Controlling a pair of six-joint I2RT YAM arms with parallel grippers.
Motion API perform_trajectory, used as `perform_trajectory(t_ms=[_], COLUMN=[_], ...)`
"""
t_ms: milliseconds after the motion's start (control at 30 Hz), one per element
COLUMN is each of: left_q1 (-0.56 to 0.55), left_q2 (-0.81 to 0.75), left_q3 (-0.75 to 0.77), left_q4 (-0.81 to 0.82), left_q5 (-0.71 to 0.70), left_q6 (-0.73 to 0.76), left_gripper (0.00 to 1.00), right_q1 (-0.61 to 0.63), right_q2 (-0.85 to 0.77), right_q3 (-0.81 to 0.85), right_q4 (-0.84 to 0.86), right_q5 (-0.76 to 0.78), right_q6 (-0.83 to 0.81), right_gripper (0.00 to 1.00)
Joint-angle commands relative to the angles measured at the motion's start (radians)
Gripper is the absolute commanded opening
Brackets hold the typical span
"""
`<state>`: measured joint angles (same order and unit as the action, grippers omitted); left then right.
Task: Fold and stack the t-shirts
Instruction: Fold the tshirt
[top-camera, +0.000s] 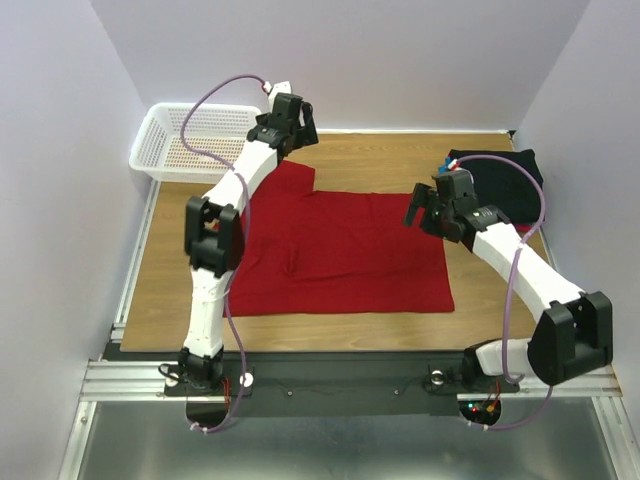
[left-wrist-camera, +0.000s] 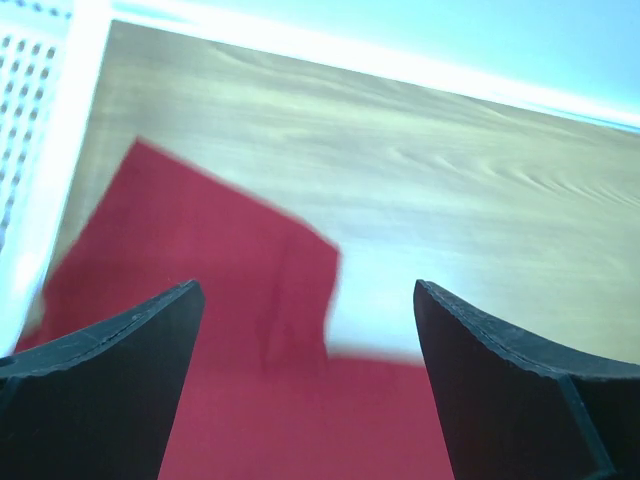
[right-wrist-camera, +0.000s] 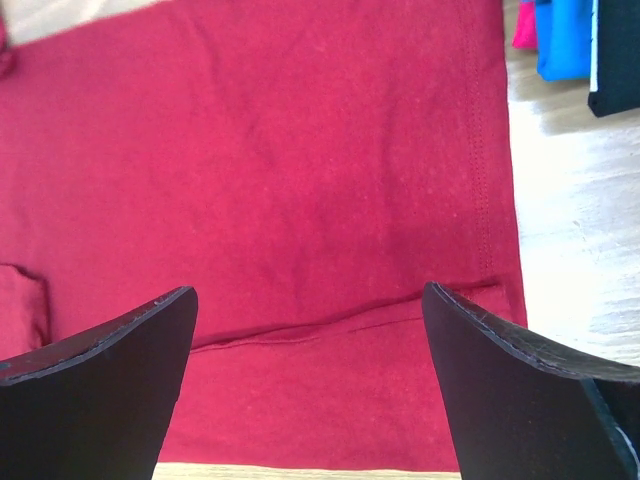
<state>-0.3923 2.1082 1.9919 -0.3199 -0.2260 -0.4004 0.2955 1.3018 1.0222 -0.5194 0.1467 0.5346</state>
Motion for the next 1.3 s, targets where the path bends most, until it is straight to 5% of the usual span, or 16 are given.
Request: perform_trajectory(t_ms=[0, 100, 333, 700, 1267], left_q1=[0.038, 0.053, 0.089, 0.115, 0.115], left_q2=[0.192, 0.332, 0.358, 0.486, 0.521], left_q3=[0.301, 0.449, 0.352, 0.393, 0.340], left_q4=[-0.166, -0.119, 0.021, 0.067, -0.090], left_q5=[-0.018, 0.000, -0.144, -0.078, -0.157], left_q6=[0.071, 0.071, 0.061, 0.035, -0.023], left_gripper=[0.98, 0.98, 0.98, 0.95, 0.82], right_q1=[-0.001, -0.001, -0.001, -0.001, -0.001], right_q2=[0.040, 0.066, 0.086, 0.112, 0.157], right_q3=[0.058, 0.062, 0.036, 0.026, 0.018], right_q4=[0.027, 0.029, 0.030, 0.036, 0.062], right_q5=[0.016, 0.016, 0.028, 0.031, 0.031], right_q6=[-0.013, -0.015, -0.019, -0.016, -0.012], right_gripper=[1.00, 1.00, 1.00, 1.00, 1.00])
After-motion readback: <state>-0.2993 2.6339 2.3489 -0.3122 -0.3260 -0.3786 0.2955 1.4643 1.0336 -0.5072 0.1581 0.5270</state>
